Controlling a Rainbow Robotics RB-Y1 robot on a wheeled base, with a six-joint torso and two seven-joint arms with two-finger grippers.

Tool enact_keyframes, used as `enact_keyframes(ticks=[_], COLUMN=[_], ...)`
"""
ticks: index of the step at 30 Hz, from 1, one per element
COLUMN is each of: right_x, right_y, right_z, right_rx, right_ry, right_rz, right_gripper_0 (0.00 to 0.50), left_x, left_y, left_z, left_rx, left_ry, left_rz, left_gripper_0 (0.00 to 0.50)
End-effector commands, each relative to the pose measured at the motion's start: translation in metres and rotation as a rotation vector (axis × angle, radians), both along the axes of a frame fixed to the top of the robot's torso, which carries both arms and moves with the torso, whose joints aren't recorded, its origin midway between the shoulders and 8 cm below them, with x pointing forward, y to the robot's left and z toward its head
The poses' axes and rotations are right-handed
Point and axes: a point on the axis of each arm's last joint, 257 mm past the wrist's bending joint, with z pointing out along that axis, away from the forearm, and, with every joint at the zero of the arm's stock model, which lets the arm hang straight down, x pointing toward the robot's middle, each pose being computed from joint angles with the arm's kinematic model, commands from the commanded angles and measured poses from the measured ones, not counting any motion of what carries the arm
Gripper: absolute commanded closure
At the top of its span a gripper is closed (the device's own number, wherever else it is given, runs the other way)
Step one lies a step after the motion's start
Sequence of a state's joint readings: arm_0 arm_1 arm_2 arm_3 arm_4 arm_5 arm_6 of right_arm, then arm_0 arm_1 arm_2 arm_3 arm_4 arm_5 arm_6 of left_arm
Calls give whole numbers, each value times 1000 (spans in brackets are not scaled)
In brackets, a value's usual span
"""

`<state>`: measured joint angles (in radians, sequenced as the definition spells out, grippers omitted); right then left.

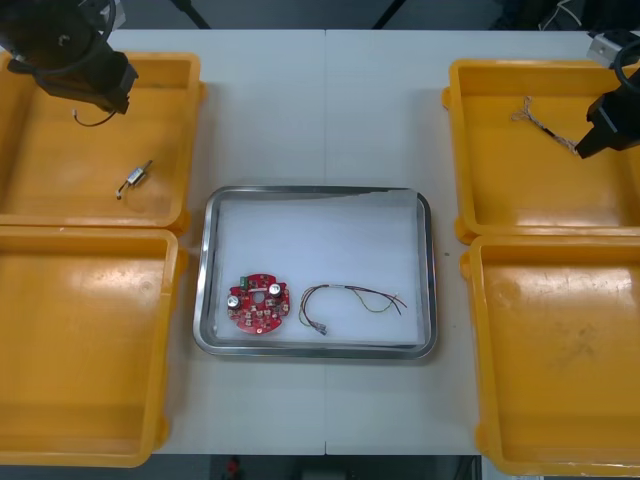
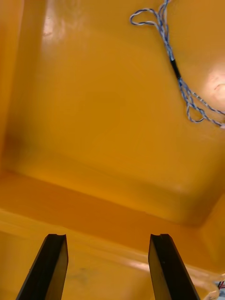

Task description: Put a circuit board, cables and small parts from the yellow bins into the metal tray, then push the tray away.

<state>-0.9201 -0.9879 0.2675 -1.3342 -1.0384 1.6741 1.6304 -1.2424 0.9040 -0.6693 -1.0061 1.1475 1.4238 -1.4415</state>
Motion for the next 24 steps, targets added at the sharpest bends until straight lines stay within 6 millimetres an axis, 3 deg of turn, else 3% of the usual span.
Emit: enact_keyframes(ticks=[1,12,18,24], right_x=[25,72,107,129], right_y=[-23,-39,-43,-39], right_z=[43,41,33,26], right_rx=[-30,-49,-55,-71], right_ry=[-123,-254,-344,-401], right_rz=[19,44,88,139], right_gripper_0=[0,0,0,0], left_x=[-6,-40,-63,-80], left_y=[-2,-38,-65,-86], left_z=[54,50,37,23], left_rx=[-85,-153,-196,-224], left_ry=[-55,-22,19,25], left_rz=[133,199,258,294], left_gripper_0=[500,500,500,500])
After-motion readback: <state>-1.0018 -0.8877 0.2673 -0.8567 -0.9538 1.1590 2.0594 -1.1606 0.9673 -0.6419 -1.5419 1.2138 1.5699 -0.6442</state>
